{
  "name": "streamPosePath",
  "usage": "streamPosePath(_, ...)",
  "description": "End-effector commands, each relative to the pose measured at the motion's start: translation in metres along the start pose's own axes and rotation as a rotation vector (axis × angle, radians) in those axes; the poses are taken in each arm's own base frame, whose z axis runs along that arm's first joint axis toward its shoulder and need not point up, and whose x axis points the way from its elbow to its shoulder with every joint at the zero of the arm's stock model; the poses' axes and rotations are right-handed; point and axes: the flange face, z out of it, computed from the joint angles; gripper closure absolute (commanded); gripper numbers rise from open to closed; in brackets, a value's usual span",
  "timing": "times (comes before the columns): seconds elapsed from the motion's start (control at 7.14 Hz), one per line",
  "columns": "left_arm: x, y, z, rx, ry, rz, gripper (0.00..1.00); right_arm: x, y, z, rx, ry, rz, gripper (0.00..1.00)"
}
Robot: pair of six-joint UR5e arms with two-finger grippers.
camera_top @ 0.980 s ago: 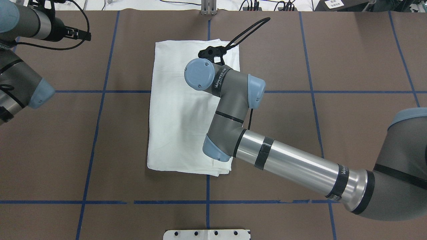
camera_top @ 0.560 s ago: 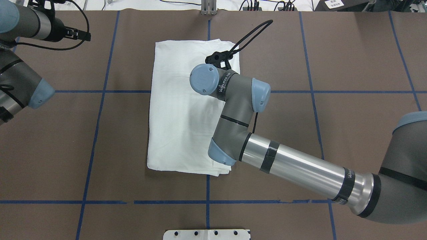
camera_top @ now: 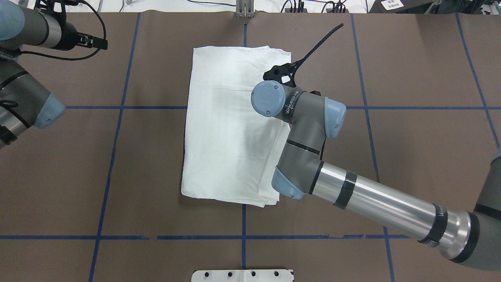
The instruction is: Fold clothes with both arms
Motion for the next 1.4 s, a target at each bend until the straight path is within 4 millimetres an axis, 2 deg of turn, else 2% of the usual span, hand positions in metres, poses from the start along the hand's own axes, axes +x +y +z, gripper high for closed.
streamPosePath(0.0, 0.001, 0.0, 0.0, 0.0, 0.002, 0.0, 0.0, 0.044, 0.021, 0.0, 0.021, -0.013, -0.044, 0.0)
streamPosePath(0.28, 0.001, 0.0, 0.0, 0.0, 0.001, 0.001, 0.0, 0.035, 0.009, -0.052, 0.058, -0.121, 0.009, 0.0)
streamPosePath(0.42, 0.002, 0.0, 0.0, -0.001, 0.002, 0.001, 0.0, 0.023, 0.017, -0.075, 0.028, -0.196, 0.093, 0.0)
streamPosePath(0.56, 0.002, 0.0, 0.0, -0.001, 0.002, 0.001, 0.0, -0.011, 0.038, -0.095, 0.01, -0.235, 0.165, 0.0)
streamPosePath(0.7, 0.002, 0.0, -0.001, 0.004, 0.006, 0.003, 0.0, -0.056, 0.081, -0.105, 0.003, -0.231, 0.22, 0.0)
streamPosePath(0.84, 0.002, 0.0, -0.001, 0.004, 0.006, 0.003, 0.0, -0.073, 0.101, -0.109, 0.015, -0.174, 0.228, 0.0)
streamPosePath(0.98, 0.002, 0.0, -0.001, 0.005, 0.007, 0.003, 0.0, -0.078, 0.111, -0.112, -0.013, -0.09, 0.227, 0.0)
streamPosePath(1.26, 0.0, 0.003, 0.0, 0.006, 0.008, 0.004, 0.0, -0.085, 0.128, -0.104, -0.02, -0.056, 0.205, 0.0)
